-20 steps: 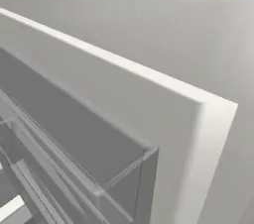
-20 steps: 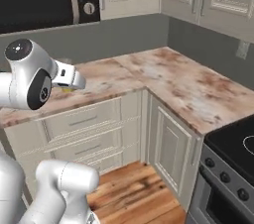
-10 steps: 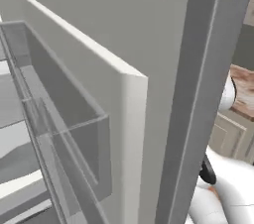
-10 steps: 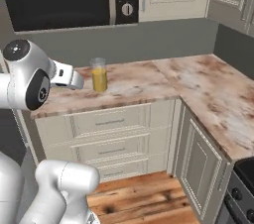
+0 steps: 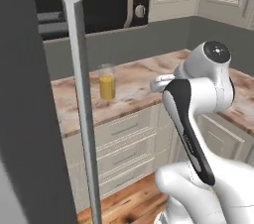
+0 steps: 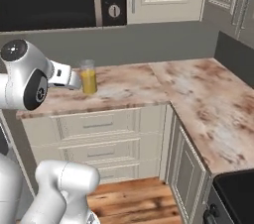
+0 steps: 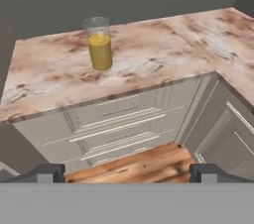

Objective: Move the can and asparagus from the second highest shelf to the top shelf to make space. Then, place the pitcher from the counter on the cleared second highest shelf.

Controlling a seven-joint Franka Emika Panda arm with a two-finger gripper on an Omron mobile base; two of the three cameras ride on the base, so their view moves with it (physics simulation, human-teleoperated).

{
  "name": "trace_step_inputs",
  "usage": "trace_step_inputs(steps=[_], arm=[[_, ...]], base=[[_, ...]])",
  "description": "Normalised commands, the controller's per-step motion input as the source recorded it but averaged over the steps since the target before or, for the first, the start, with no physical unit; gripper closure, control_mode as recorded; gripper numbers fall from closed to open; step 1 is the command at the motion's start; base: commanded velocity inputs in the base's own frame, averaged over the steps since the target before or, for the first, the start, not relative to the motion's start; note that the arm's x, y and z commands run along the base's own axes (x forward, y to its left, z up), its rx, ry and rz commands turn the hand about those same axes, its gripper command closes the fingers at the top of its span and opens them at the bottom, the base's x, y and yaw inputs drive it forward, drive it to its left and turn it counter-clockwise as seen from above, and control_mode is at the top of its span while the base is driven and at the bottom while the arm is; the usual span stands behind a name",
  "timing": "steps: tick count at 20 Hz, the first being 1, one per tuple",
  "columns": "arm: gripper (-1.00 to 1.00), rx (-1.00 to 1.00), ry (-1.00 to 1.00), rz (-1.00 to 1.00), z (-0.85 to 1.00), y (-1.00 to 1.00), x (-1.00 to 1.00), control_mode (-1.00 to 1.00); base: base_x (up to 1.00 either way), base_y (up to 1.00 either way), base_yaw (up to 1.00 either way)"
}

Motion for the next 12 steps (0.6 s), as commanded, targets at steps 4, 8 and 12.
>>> trace_step_inputs(steps=[4, 8, 12], arm=[[-1.0, 0.0, 0.0, 0.0, 0.0, 0.0, 0.0, 1.0], [-1.0, 0.0, 0.0, 0.0, 0.0, 0.0, 0.0, 1.0], [-1.0, 0.0, 0.0, 0.0, 0.0, 0.0, 0.0, 1.0]], base=[[0.5, -0.21, 0.13], [0.56, 0.0, 0.11], [0.59, 0.0, 0.16]])
